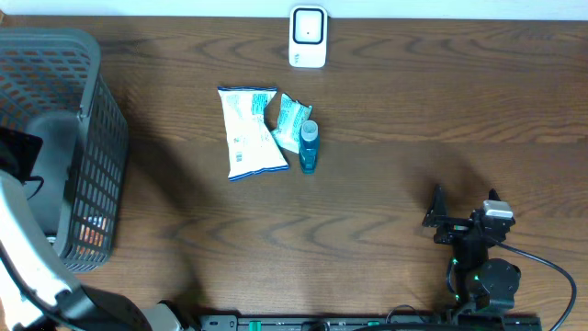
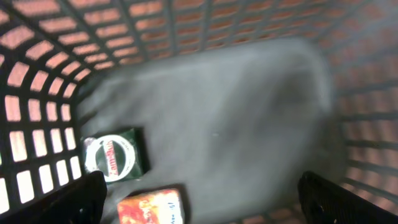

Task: Scan the item barcode
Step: 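Move the left gripper back into the basket above the dark green box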

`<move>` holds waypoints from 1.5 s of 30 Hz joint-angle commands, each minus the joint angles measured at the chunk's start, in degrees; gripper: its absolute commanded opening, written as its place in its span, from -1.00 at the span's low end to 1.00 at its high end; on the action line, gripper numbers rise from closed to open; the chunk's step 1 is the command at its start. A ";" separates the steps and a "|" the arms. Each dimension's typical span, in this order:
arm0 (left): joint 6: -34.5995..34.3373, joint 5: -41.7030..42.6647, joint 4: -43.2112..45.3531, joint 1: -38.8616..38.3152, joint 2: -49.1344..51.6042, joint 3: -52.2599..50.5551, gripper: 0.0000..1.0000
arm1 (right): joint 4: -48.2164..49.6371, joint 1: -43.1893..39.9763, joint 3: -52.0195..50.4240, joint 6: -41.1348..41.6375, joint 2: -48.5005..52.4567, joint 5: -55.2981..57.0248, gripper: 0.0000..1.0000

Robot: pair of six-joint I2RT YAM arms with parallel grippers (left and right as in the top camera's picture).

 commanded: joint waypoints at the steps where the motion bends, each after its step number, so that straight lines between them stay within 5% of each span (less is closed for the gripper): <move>1: -4.59 -5.62 -1.31 0.24 3.52 -0.31 0.95 | -0.33 0.26 -0.04 -0.68 -0.07 -0.46 0.98; 19: -11.61 -11.19 -3.54 1.33 14.80 -3.21 0.95 | -0.33 0.26 -0.04 -0.68 -0.07 -0.44 0.98; 45: -10.01 -11.13 -1.57 3.02 26.95 -5.09 0.96 | -0.33 0.26 -0.04 -0.70 -0.07 -0.46 0.98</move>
